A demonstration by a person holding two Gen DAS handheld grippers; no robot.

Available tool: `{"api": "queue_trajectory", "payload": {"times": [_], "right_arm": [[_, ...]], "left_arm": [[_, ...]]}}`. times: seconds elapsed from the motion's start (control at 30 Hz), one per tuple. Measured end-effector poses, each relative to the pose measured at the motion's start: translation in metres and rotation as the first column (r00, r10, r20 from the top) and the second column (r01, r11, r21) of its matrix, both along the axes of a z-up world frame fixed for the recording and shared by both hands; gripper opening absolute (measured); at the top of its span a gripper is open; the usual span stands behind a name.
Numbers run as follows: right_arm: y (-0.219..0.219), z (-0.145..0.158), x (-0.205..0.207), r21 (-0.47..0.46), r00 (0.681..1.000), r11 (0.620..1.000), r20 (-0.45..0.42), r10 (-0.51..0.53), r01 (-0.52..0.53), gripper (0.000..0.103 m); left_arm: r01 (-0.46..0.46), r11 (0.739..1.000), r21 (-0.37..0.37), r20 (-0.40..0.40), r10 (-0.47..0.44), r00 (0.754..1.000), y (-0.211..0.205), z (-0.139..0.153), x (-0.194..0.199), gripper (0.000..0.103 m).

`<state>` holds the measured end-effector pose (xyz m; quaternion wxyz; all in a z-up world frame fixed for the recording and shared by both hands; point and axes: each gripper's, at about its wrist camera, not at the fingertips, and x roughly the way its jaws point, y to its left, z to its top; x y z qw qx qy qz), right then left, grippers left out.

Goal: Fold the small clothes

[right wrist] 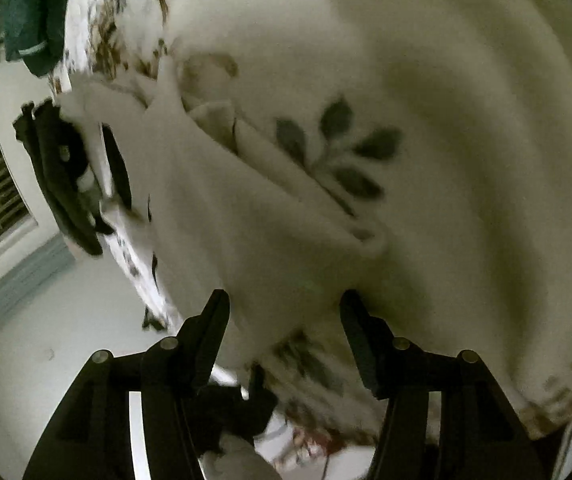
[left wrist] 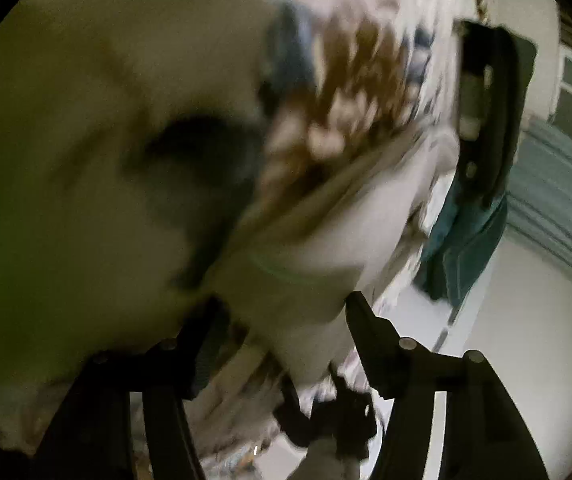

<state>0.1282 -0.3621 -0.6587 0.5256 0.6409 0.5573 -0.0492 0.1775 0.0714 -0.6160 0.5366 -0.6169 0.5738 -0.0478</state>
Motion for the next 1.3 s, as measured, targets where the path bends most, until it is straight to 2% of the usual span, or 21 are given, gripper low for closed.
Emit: {"api": "queue_trajectory", "payload": {"times": [0.03, 0.07, 0.13, 0.23, 0.37, 0.5, 0.57, 0.6, 0.63, 0.67, 0.7, 0.73, 0.77, 0.8, 0.87, 0.97, 1.07, 1.13, 1.17, 1.23, 1.3], "right_arm": [[-0.001, 0.001, 0.0, -0.022, 0.999, 0.999, 0.006, -0.04, 0.04, 0.02], [-0.002, 0.003, -0.001, -0.036, 0.997, 0.997, 0.011, -0.074, 0.075, 0.016], [-0.002, 0.008, -0.003, -0.074, 0.995, 0.993, 0.01, -0.096, 0.096, 0.012], [0.0, 0.015, -0.004, -0.131, 0.996, 0.988, 0.001, -0.085, 0.085, 0.011], [-0.009, 0.015, -0.004, -0.14, 0.994, 0.984, -0.015, -0.111, 0.108, 0.011], [-0.022, 0.015, -0.013, -0.137, 0.993, 0.985, -0.029, -0.112, 0.107, 0.012], [-0.031, 0.019, -0.02, -0.126, 0.995, 0.989, -0.051, -0.089, 0.082, 0.016], [-0.034, 0.024, -0.018, -0.137, 0.996, 0.989, -0.066, -0.056, 0.046, 0.025], [-0.037, 0.03, -0.015, -0.163, 0.996, 0.987, -0.082, -0.017, 0.003, 0.041], [-0.041, 0.041, -0.008, -0.215, 0.995, 0.975, -0.093, 0.043, -0.063, 0.047], [-0.044, 0.051, 0.001, -0.258, 0.99, 0.958, -0.098, 0.1, -0.123, 0.055], [-0.046, 0.059, 0.01, -0.288, 0.983, 0.941, -0.101, 0.153, -0.177, 0.056], [-0.048, 0.068, 0.026, -0.321, 0.968, 0.914, -0.108, 0.226, -0.25, 0.056], [-0.05, 0.075, 0.042, -0.344, 0.954, 0.889, -0.11, 0.28, -0.301, 0.056], [-0.051, 0.087, 0.082, -0.373, 0.925, 0.849, -0.082, 0.371, -0.374, 0.057], [-0.051, 0.094, 0.145, -0.406, 0.888, 0.804, -0.043, 0.457, -0.434, 0.062], [-0.047, 0.095, 0.23, -0.458, 0.846, 0.751, -0.006, 0.533, -0.476, 0.062], [-0.043, 0.09, 0.273, -0.462, 0.829, 0.736, 0.003, 0.559, -0.495, 0.062], [-0.04, 0.086, 0.296, -0.465, 0.82, 0.728, 0.005, 0.572, -0.504, 0.062], [-0.034, 0.079, 0.329, -0.472, 0.805, 0.706, -0.013, 0.594, -0.528, 0.062], [-0.025, 0.066, 0.357, -0.475, 0.778, 0.667, -0.061, 0.625, -0.574, 0.062]], "left_arm": [[-0.006, 1.0, 0.029, 0.013, 0.006, 1.0, 0.001, 0.002, 0.004, 0.019], [-0.002, 0.999, 0.04, 0.01, 0.002, 1.0, 0.002, 0.002, 0.006, 0.012], [0.001, 0.998, 0.055, 0.018, -0.002, 1.0, 0.006, 0.006, 0.008, 0.011], [0.04, 0.997, 0.072, 0.026, -0.042, 0.999, 0.016, 0.008, 0.008, 0.011], [0.053, 0.996, 0.076, 0.023, -0.055, 0.998, 0.039, 0.003, 0.007, 0.012], [0.091, 0.98, 0.178, 0.024, -0.097, 0.995, 0.068, 0.016, 0.01, 0.011], [0.128, 0.962, 0.243, 0.019, -0.136, 0.99, 0.08, 0.028, 0.015, 0.012], [0.152, 0.95, 0.274, 0.026, -0.166, 0.986, 0.083, 0.034, 0.019, 0.013], [0.198, 0.923, 0.33, 0.036, -0.222, 0.974, 0.082, 0.046, 0.029, 0.013], [0.244, 0.891, 0.382, 0.041, -0.28, 0.959, 0.08, 0.055, 0.038, 0.019], [0.293, 0.854, 0.43, 0.057, -0.35, 0.935, 0.071, 0.067, 0.055, 0.031], [0.322, 0.828, 0.458, 0.079, -0.399, 0.914, 0.061, 0.076, 0.069, 0.042], [0.347, 0.798, 0.492, 0.097, -0.447, 0.889, 0.051, 0.085, 0.084, 0.065], [0.363, 0.774, 0.518, 0.125, -0.488, 0.864, 0.038, 0.093, 0.101, 0.067], [0.389, 0.748, 0.538, 0.161, -0.543, 0.824, 0.016, 0.1, 0.133, 0.067], [0.431, 0.678, 0.595, 0.179, -0.635, 0.752, -0.027, 0.102, 0.193, 0.067], [0.471, 0.6, 0.647, 0.157, -0.709, 0.688, -0.066, 0.093, 0.242, 0.067], [0.495, 0.57, 0.656, 0.146, -0.739, 0.657, -0.082, 0.084, 0.265, 0.067], [0.505, 0.542, 0.672, 0.128, -0.757, 0.641, -0.093, 0.079, 0.276, 0.067], [0.526, 0.498, 0.689, 0.1, -0.784, 0.612, -0.111, 0.072, 0.291, 0.067], [0.566, 0.435, 0.701, 0.033, -0.812, 0.583, -0.128, 0.056, 0.304, 0.067]]}}
